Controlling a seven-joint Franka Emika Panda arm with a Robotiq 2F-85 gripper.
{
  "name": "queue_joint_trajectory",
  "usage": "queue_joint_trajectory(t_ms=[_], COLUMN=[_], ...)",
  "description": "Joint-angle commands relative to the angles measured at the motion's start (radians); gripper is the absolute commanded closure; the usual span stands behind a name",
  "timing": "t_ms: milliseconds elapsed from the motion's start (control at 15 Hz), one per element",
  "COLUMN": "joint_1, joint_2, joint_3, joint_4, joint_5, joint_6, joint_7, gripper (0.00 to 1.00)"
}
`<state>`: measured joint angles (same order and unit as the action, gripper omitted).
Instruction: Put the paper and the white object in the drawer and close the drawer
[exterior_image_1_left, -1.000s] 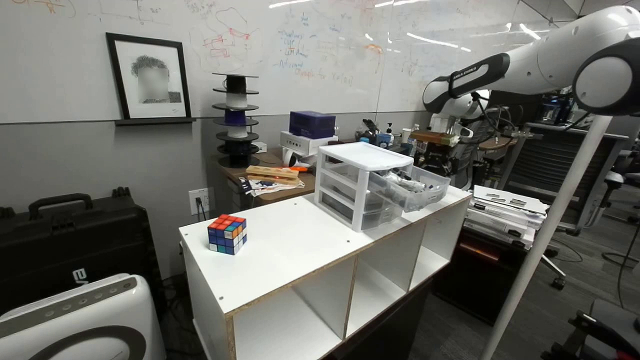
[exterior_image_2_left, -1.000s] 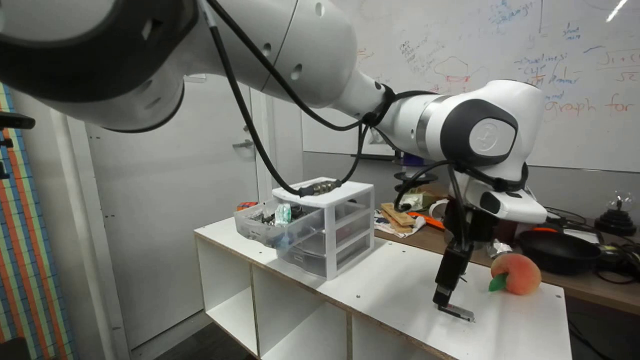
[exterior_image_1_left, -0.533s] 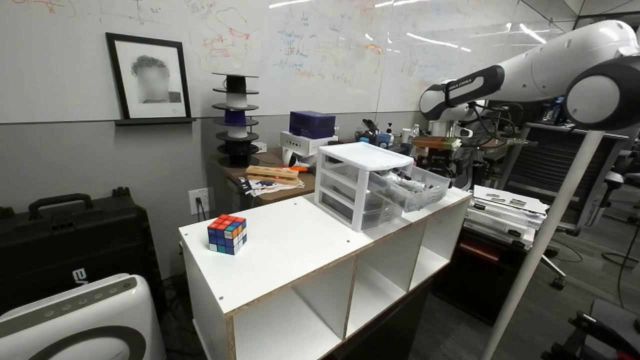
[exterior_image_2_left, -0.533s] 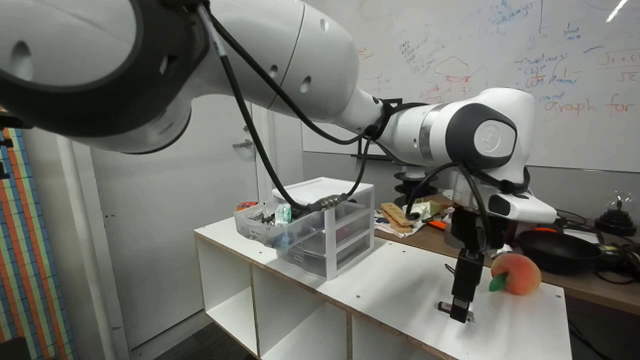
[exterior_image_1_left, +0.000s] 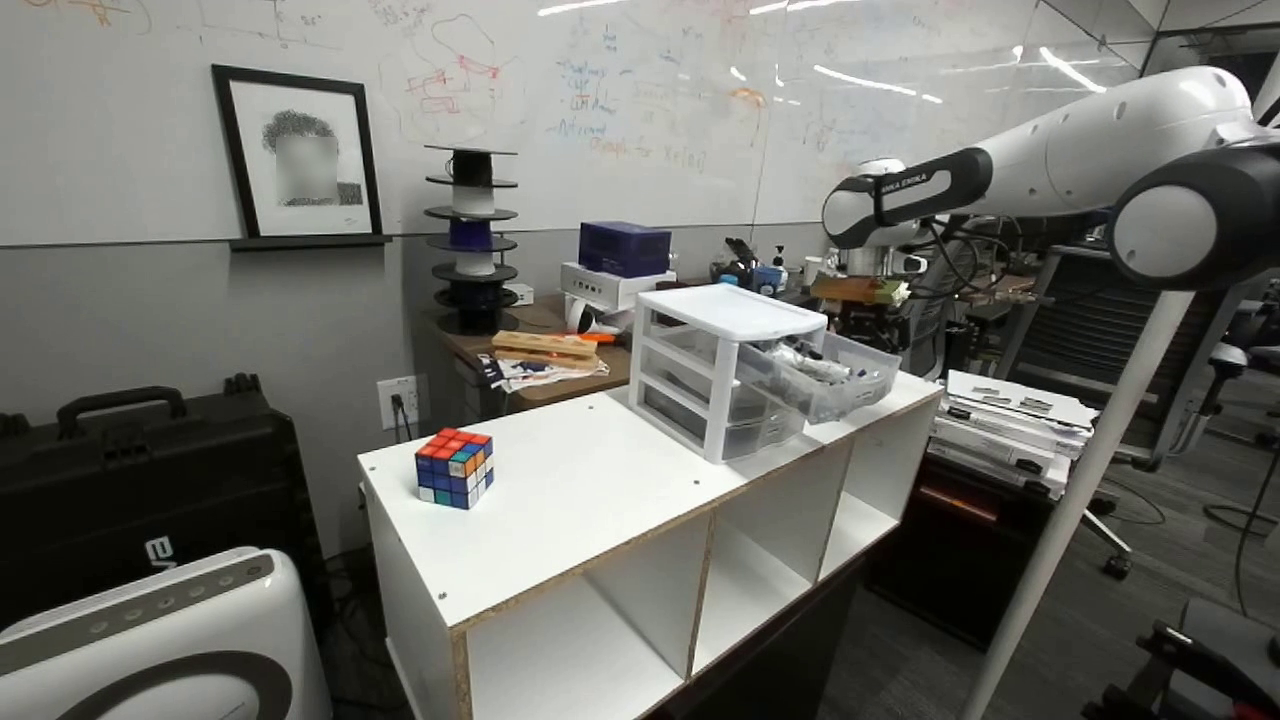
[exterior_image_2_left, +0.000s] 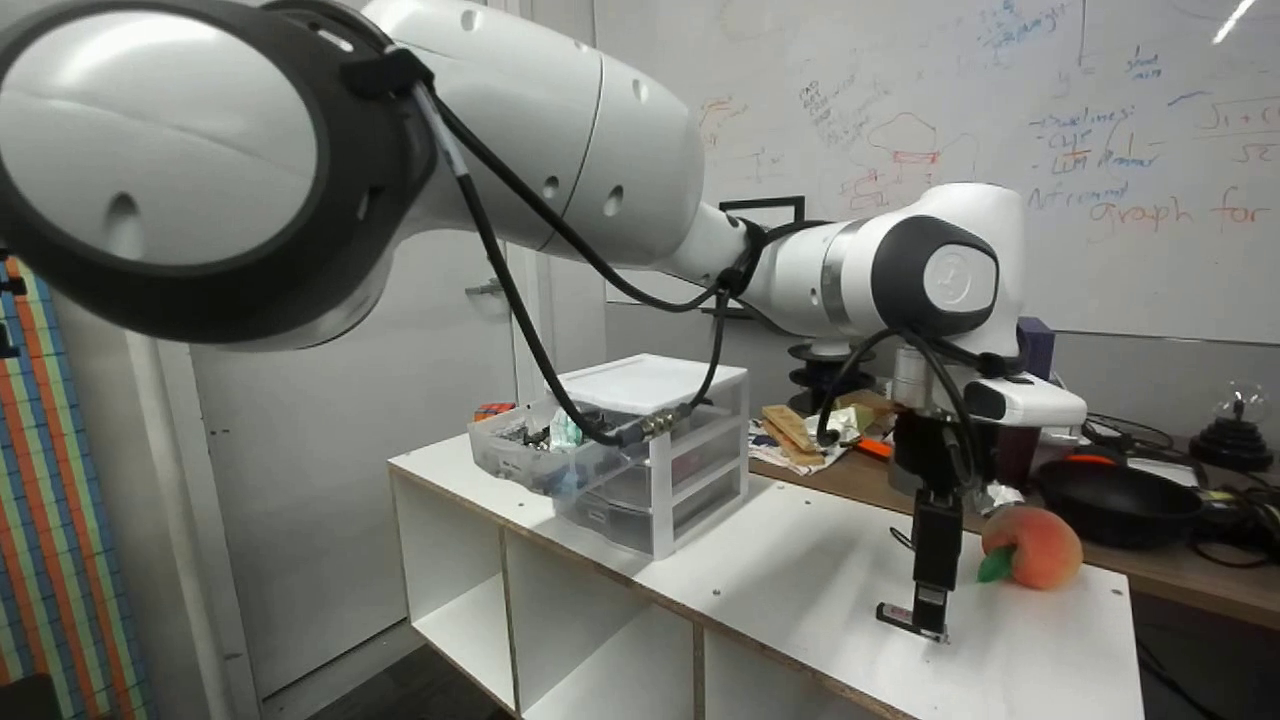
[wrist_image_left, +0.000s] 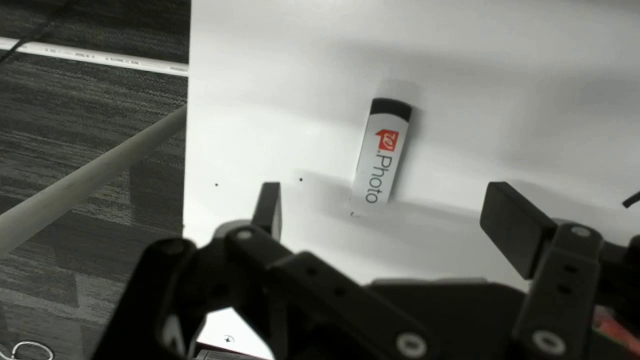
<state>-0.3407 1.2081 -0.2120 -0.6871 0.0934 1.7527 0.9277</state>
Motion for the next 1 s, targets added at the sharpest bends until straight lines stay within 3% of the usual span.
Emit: queue_joint_trajectory(t_ms=[0,200,267,400,933], joint_1=[-0.001,-0.005,-0.006,-0.006,0.004], joint_2=[0.047,0.061,0.062,0.06,0.07], joint_3=[0.006,0.005,0.006,0.003,-0.015], joint_4=[0.069,0.073,0.074,0.078,0.063], joint_5=[-0.007,-0.004,-0.001,-0.003,-0.014], joint_6=[-0.005,-0.006,-0.006,-0.001,0.06], joint_7=[-0.035,-0.036,-0.034,-0.03,-0.016], gripper=[0.0,0.01,0.26,0.32,0.94])
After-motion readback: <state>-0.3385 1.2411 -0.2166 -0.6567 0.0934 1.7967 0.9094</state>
